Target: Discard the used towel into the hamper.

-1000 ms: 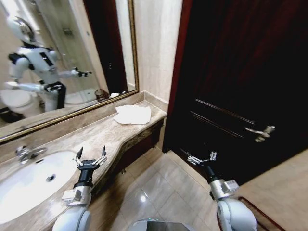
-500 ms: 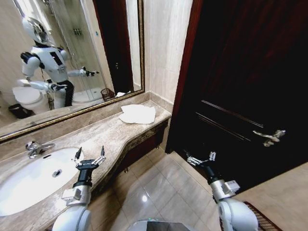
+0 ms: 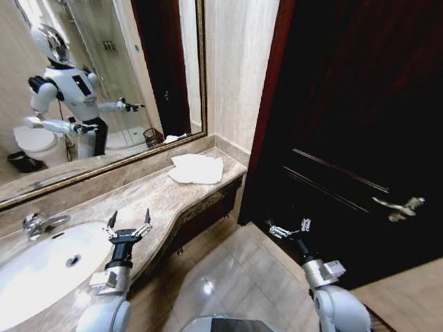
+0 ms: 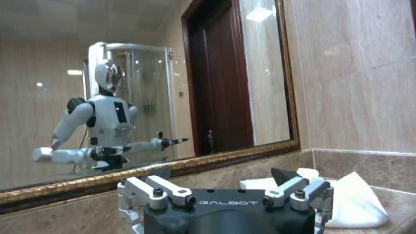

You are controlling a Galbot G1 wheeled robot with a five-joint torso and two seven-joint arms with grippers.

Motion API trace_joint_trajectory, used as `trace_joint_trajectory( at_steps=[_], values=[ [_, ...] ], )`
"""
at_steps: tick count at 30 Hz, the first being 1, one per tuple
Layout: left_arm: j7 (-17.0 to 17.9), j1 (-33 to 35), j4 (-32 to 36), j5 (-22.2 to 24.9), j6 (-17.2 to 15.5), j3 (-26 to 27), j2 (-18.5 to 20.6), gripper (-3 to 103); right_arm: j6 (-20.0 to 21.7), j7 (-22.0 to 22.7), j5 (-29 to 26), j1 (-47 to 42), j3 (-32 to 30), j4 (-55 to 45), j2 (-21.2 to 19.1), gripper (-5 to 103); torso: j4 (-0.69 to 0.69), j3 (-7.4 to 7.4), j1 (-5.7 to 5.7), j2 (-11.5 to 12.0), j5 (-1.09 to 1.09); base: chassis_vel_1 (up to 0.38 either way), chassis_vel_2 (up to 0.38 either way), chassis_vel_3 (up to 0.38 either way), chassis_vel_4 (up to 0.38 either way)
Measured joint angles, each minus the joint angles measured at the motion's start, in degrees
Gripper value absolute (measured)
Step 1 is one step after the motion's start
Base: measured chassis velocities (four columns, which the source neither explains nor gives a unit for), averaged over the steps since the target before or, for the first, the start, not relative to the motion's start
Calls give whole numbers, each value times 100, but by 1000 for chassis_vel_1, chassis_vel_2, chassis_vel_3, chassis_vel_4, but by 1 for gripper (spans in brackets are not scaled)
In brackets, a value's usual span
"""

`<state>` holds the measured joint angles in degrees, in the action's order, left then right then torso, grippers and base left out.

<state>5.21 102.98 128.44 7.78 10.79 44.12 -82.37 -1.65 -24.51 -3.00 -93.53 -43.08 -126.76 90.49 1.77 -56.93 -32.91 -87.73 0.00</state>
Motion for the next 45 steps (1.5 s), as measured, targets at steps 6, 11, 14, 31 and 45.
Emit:
trace_joint_trajectory(
  at_steps=[6,11,14,31,45],
  values=[
    [0,-8,-6,0,4,-2,0,100,-2,-23,22,-1,7,21,7,100,0,1,4,0,0,-82,71,70,-65],
    [0,-8,-9,0,6,-2,-2,100,-2,-32,34,6,16,29,9,100,0,2,7,-1,0,0,0,0,0],
    [0,-13,-23,0,11,-4,-2,100,-2,-37,47,27,23,44,12,100,0,2,7,-1,0,-16,38,27,-25],
    [-8,-19,-75,-41,28,-35,-24,100,-2,-40,76,40,26,74,7,100,0,1,5,-1,0,-54,57,47,-51],
    [-11,-23,-97,-70,37,-41,-34,100,0,-45,82,40,29,70,8,100,0,1,5,-1,0,-44,44,41,-57]
  ],
)
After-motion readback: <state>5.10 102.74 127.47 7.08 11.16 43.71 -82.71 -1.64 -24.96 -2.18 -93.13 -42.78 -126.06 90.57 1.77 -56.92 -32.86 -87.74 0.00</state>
